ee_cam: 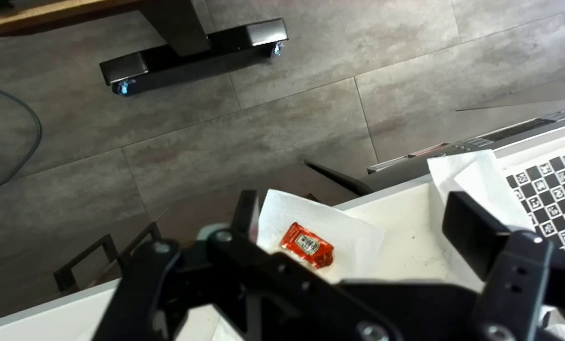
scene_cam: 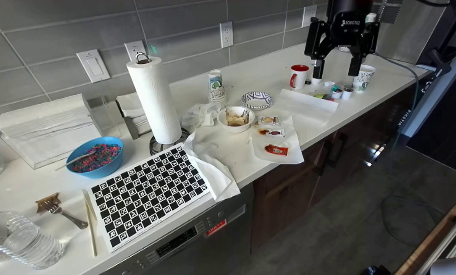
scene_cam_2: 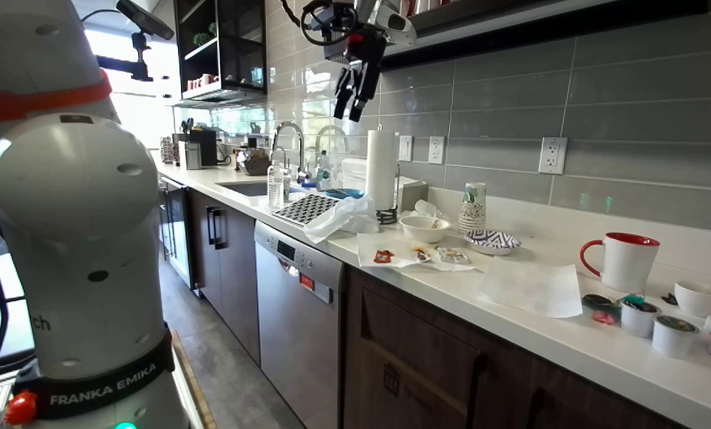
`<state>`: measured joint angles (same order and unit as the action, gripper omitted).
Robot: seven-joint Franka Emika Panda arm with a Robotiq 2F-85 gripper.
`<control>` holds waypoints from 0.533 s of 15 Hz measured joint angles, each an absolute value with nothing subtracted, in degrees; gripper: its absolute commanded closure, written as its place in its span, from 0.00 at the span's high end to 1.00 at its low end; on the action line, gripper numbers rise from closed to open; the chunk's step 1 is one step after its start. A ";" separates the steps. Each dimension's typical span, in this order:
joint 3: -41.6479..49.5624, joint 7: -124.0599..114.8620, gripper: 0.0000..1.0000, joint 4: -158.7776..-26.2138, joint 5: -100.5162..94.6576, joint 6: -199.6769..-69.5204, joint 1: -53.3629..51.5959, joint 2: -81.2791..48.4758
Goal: Place one of the small white containers in the trash can beneath the counter to the right of the dishwasher
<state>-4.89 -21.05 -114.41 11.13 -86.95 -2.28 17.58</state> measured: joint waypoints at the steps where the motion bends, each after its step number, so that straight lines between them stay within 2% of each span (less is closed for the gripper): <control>1: -4.85 -20.79 1.00 -114.47 9.52 -87.69 -1.87 17.58; 8: -3.03 -14.94 1.00 -119.06 -0.69 -101.66 0.34 18.15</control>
<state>-3.03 -14.94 -119.06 -0.69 -101.66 0.34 18.15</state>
